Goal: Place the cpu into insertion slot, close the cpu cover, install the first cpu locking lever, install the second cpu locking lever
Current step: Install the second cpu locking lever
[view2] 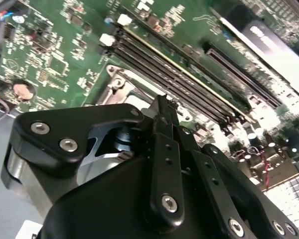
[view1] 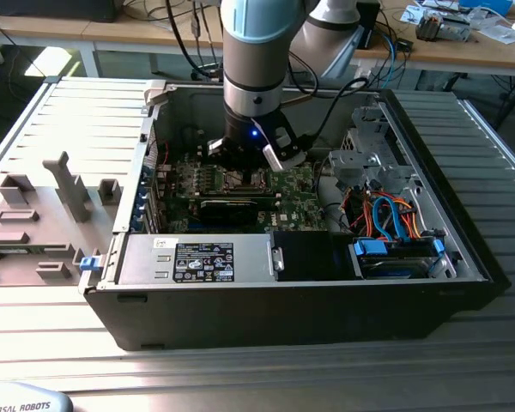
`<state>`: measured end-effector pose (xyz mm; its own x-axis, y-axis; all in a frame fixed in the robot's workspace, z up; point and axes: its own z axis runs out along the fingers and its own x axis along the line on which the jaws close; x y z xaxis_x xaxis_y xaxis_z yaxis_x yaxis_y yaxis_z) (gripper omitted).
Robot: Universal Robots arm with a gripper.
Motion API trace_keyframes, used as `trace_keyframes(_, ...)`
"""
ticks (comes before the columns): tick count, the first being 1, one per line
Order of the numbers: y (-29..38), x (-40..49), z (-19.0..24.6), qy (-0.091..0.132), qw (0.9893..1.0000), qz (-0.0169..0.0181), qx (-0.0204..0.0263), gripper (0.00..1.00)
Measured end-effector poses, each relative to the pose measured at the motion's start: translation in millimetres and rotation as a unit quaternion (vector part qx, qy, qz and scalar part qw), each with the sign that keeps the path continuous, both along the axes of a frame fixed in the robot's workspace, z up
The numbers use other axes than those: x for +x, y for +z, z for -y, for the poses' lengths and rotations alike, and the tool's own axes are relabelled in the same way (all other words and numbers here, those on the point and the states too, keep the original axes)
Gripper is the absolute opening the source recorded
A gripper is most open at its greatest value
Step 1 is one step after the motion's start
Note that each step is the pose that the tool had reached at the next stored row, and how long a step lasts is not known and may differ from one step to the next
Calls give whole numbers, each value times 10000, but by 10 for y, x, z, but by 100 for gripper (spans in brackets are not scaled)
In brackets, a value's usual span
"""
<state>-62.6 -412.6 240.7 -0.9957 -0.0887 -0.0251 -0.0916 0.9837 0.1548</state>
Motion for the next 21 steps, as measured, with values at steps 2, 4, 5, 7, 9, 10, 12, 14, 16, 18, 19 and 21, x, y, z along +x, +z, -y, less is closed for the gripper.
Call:
trace_keyframes(2,-6,-36,22,0,10000,0,0,11)
trace_keyframes(4,-14,-64,27,0,10000,0,0,11)
trace_keyframes(5,-20,-80,28,0,10000,0,0,11)
trace_keyframes(7,-48,-114,27,0,10000,0,-1,11)
trace_keyframes(9,-99,-149,27,0,10000,0,0,11)
trace_keyframes(10,-116,-166,27,1,10000,0,-1,11)
trace_keyframes(12,-156,-218,27,0,10000,0,-1,11)
trace_keyframes(14,-181,-267,27,0,10000,-1,-2,11)
trace_keyframes(16,-205,-316,24,0,10000,0,0,11)
trace_keyframes(18,-249,-406,6,0,10000,0,0,11)
trace_keyframes(19,-255,-423,4,0,10000,-1,0,11)
trace_keyframes(21,-285,-465,-3,1,10000,0,26,11)
